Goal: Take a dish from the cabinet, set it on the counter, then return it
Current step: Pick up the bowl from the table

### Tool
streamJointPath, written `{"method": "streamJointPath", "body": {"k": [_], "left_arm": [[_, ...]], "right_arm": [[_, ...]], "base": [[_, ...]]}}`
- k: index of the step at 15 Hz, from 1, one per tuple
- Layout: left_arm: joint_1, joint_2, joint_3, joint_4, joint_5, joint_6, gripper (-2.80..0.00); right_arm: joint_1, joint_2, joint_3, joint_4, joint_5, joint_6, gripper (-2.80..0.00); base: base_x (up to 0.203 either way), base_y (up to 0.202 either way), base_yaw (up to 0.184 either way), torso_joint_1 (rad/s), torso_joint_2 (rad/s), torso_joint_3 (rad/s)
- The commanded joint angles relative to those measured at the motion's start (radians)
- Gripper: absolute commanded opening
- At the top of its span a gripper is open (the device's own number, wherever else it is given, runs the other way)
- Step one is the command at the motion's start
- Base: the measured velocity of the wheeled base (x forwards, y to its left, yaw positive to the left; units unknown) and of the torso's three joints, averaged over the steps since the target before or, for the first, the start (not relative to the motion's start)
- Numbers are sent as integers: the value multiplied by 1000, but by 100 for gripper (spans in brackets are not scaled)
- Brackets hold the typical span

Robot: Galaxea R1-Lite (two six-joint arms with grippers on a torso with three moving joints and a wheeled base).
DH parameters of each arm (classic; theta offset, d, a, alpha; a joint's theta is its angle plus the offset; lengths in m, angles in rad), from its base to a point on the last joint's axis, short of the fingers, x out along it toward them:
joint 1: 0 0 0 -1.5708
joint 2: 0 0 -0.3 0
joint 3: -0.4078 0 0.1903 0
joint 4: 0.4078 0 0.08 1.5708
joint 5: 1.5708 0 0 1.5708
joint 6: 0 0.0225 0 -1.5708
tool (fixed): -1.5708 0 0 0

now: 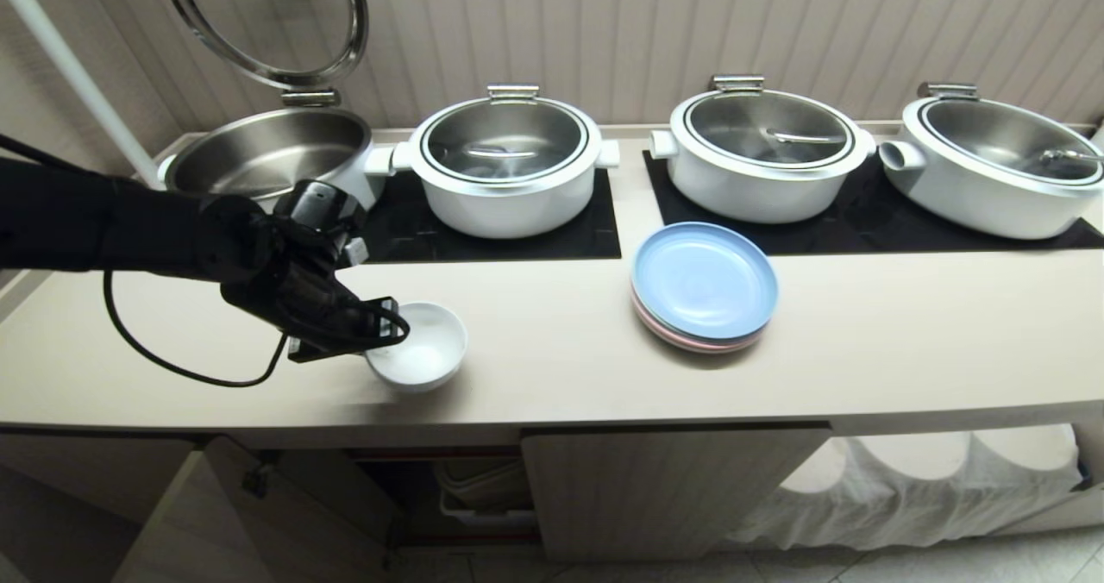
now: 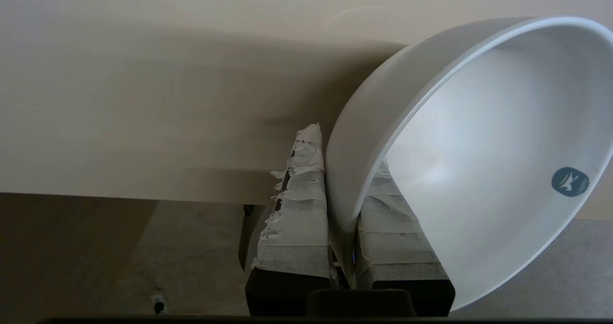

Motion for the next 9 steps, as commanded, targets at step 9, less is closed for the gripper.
{"method": "streamJointPath", "body": {"k": [9], "left_arm": [[23,-135,131,2,-15,-84,-280]], "right_arm": [[0,1,0,0,0,1,-280]], "base": [[0,0,0,0,0,0]]}}
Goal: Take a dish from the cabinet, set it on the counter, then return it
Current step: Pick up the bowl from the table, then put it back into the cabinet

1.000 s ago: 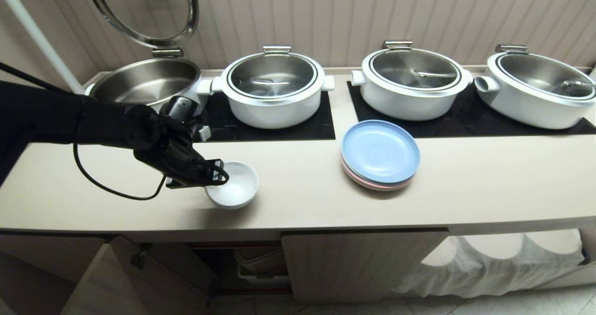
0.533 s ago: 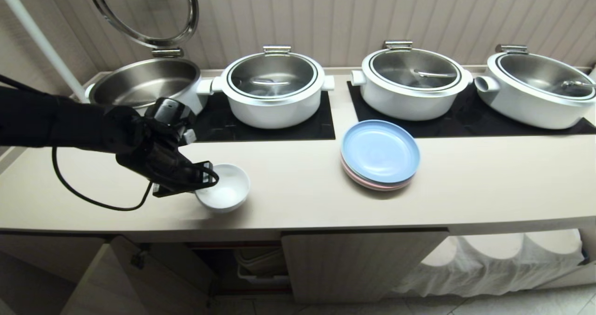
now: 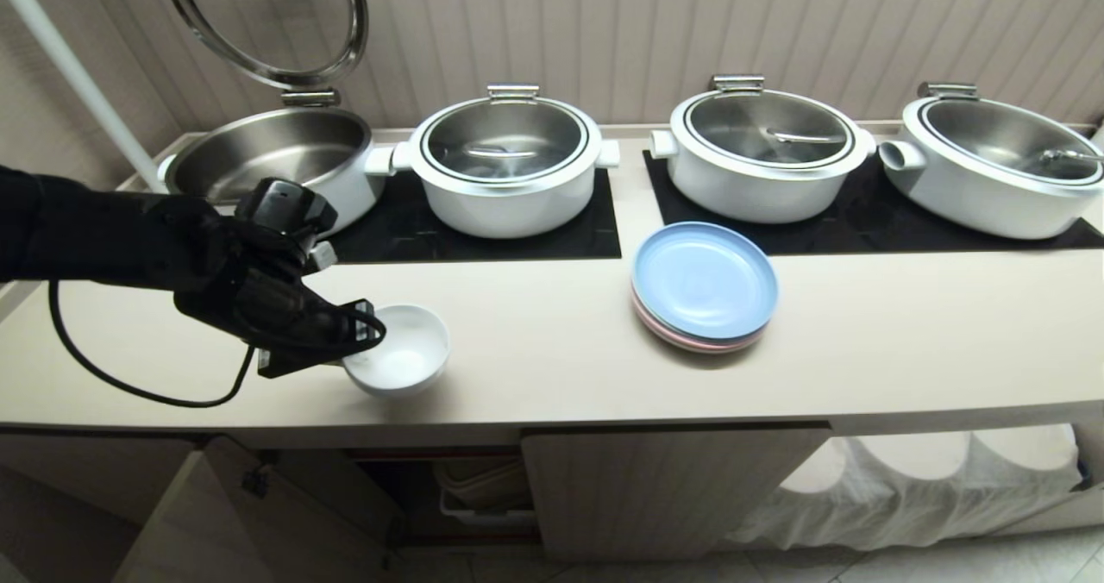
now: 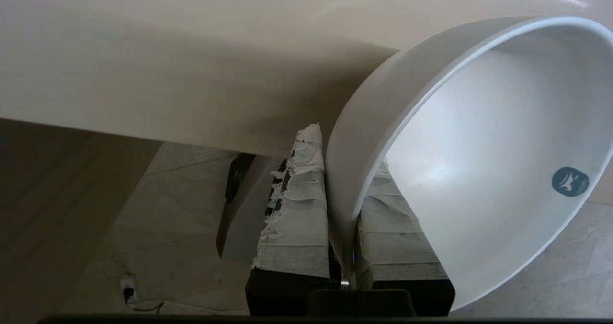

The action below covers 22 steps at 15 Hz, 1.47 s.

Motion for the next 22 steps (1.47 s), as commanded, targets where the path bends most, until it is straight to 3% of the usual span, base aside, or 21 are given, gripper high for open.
{"method": "streamJointPath", "body": {"k": [1,6,22], "left_arm": [[7,-61,58,2,-9,-3,-280],[31,-168,174,1,-34,-3,-280],[53,-447,456,-22,-24,-1,-280]], "right_arm": [[0,1,0,0,0,1,-280],[0,1,0,0,0,1,-280],[0,1,0,0,0,1,-280]], "base": [[0,0,0,0,0,0],[0,0,0,0,0,0],[0,0,0,0,0,0]]}}
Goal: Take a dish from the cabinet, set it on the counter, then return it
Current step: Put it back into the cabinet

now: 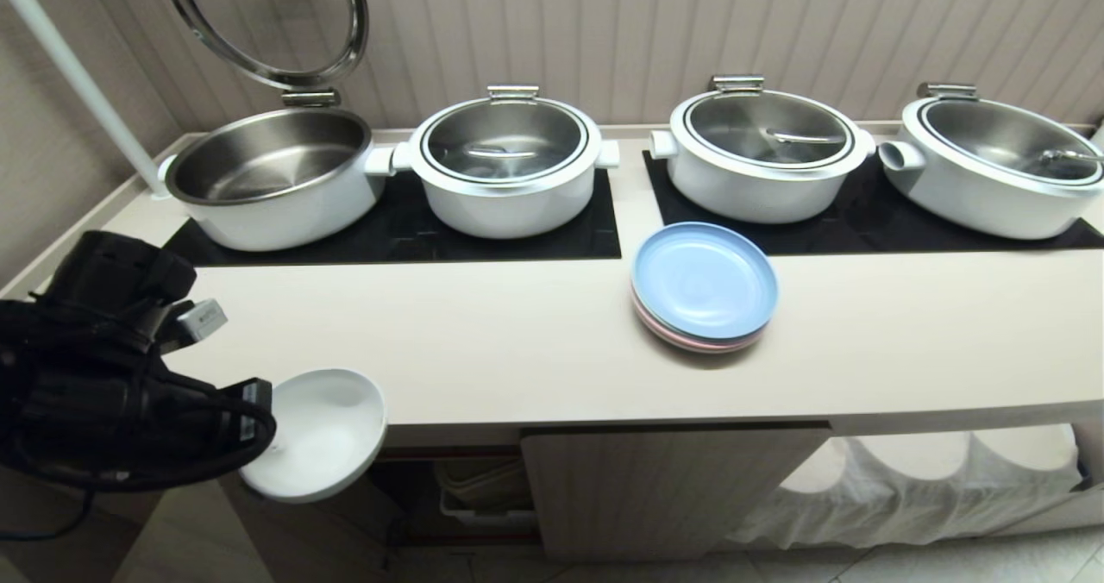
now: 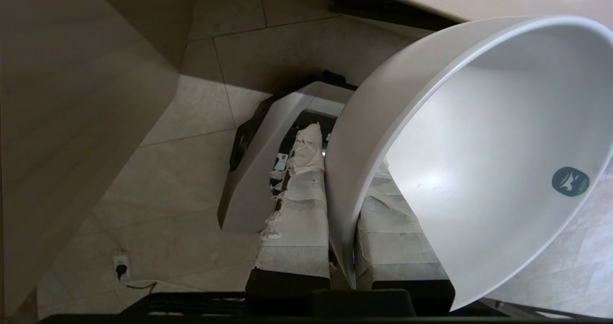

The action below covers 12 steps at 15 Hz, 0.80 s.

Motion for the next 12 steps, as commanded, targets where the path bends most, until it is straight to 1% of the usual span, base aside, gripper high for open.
{"method": "streamJointPath", "body": {"k": [1,7,12], "left_arm": [[-1,-62,48,3,-1,-3,-280],[0,-178,140,3,-1,-4,-280],[33,-285,237,6,-2,-1,-280]], "right_arm": [[0,1,0,0,0,1,-280],[0,1,0,0,0,1,-280],[0,1,0,0,0,1,-280]], "base": [[0,0,0,0,0,0],[0,0,0,0,0,0],[0,0,0,0,0,0]]}}
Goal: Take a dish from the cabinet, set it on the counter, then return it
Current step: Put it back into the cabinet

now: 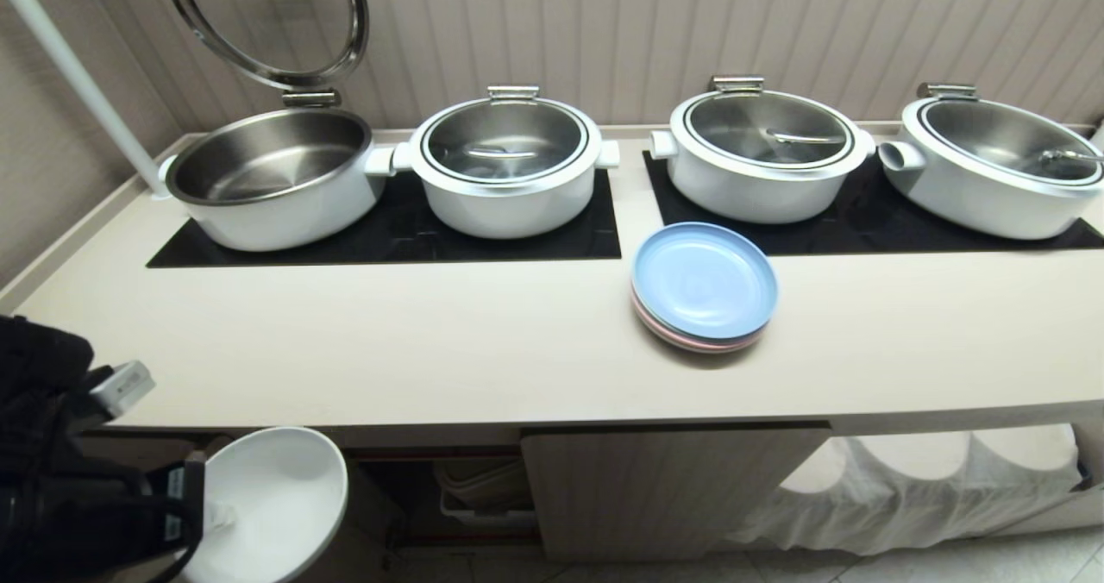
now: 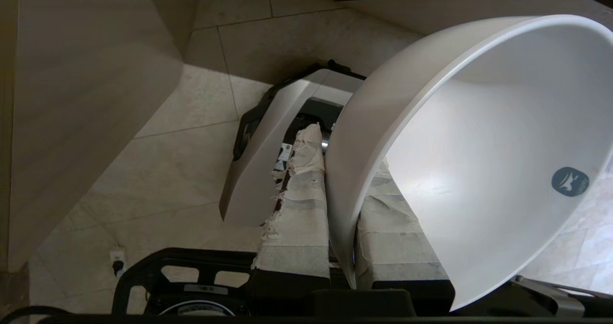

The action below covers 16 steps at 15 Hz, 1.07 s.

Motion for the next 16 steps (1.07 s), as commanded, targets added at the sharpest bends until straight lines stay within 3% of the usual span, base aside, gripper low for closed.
{"method": "streamJointPath", "body": {"k": [1,9,16], "left_arm": [[22,-67,43,3,-2,0,-280],[57,-199,146,7,-11,8,-280],[143,-339,234,58,-54,106,-280]], "right_arm": [[0,1,0,0,0,1,-280],[0,1,0,0,0,1,-280],[0,1,0,0,0,1,-280]], "base": [[0,0,0,0,0,0],[0,0,0,0,0,0],[0,0,0,0,0,0]]}}
